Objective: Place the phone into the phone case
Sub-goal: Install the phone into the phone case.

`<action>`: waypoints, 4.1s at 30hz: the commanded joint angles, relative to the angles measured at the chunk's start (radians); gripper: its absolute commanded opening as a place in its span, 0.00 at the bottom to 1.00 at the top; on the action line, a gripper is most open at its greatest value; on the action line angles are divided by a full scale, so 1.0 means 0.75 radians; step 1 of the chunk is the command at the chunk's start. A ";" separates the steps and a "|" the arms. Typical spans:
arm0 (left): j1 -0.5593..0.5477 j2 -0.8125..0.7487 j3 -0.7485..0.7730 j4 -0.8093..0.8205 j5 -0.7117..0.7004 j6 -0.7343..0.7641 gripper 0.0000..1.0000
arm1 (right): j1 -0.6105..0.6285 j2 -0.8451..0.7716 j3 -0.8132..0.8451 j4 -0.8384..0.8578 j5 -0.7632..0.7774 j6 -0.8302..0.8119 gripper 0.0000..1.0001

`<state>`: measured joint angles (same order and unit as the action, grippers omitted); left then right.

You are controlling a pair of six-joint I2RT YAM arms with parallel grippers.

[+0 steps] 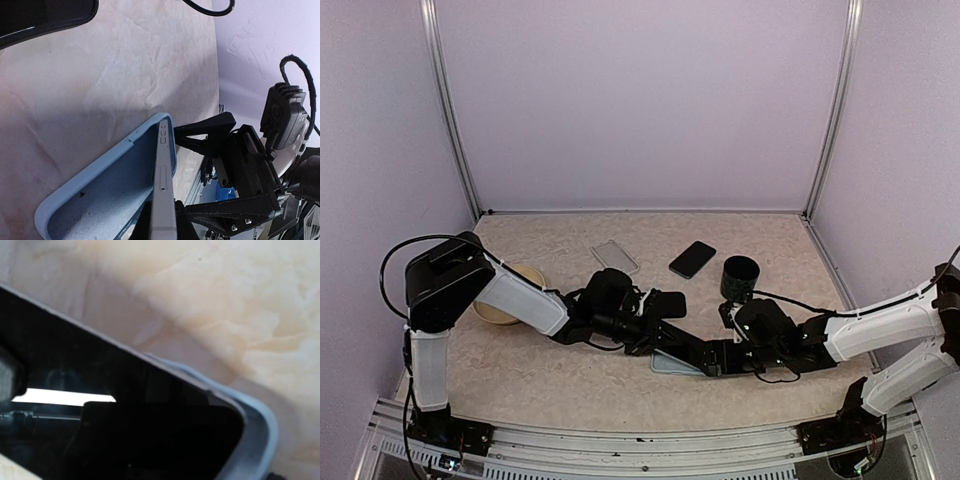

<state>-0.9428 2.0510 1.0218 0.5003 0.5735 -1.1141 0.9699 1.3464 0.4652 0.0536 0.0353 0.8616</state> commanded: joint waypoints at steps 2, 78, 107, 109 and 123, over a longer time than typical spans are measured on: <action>-0.009 0.018 -0.012 0.041 -0.052 -0.049 0.00 | -0.009 0.026 -0.009 0.064 -0.045 -0.014 0.90; -0.021 0.010 -0.116 0.176 -0.270 -0.223 0.00 | 0.081 0.158 0.133 0.084 -0.314 -0.206 0.86; -0.011 0.058 -0.146 0.285 -0.099 -0.212 0.00 | -0.007 0.240 0.227 -0.048 -0.152 -0.288 0.93; -0.011 0.055 -0.145 0.281 -0.090 -0.207 0.00 | -0.015 0.261 0.233 -0.040 -0.150 -0.301 0.93; -0.003 0.088 -0.137 0.308 -0.050 -0.230 0.00 | -0.033 0.313 0.278 -0.011 -0.201 -0.345 0.93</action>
<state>-0.9260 2.0800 0.9134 0.7334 0.5186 -1.2778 0.9524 1.5227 0.6571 -0.0628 -0.0277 0.6250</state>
